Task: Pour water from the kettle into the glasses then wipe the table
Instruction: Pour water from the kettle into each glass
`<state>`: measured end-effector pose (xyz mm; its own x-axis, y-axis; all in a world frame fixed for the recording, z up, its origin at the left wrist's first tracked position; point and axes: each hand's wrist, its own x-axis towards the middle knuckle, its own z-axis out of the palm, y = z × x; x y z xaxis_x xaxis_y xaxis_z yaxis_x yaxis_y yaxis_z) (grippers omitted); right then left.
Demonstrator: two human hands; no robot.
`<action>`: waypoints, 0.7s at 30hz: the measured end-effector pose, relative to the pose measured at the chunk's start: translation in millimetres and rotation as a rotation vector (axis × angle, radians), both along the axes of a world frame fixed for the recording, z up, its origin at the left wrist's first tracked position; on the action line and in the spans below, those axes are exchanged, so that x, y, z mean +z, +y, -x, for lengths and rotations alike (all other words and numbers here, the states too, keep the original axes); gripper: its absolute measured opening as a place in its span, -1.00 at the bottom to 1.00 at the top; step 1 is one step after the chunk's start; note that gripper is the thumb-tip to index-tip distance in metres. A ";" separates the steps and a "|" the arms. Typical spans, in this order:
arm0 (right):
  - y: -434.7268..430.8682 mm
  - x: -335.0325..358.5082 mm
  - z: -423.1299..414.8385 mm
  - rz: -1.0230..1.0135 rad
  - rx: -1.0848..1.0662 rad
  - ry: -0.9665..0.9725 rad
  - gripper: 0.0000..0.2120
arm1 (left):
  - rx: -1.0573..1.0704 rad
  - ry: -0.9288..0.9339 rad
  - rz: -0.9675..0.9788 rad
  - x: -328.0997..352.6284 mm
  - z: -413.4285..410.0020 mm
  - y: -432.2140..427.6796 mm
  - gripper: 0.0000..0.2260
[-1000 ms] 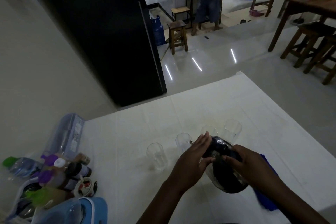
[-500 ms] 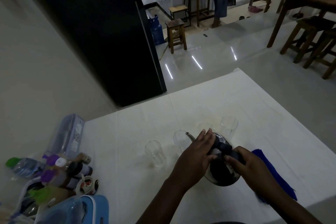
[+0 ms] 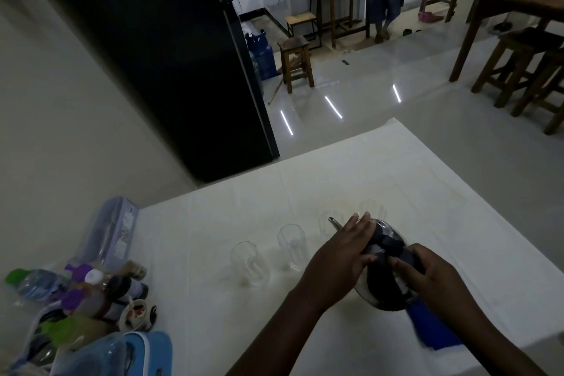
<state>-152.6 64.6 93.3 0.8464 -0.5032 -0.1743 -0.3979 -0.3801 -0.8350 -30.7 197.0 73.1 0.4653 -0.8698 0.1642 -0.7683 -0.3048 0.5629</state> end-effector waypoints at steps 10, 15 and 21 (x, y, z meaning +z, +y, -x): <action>-21.0 3.2 -12.6 0.077 0.014 0.045 -0.70 | 0.031 0.070 0.010 -10.0 -7.7 -17.8 -0.51; -21.9 4.8 -16.6 0.096 0.032 0.070 -0.72 | 0.042 0.119 0.011 -17.2 -9.3 -19.1 -0.52; -22.1 1.9 -20.0 0.151 0.042 0.095 -0.76 | 0.053 0.179 0.045 -23.1 -11.2 -18.0 -0.52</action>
<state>-132.7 42.5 95.2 0.8505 -0.4942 -0.1799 -0.4537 -0.5164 -0.7263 -19.5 179.0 50.0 0.5353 -0.8371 0.1125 -0.6382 -0.3136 0.7031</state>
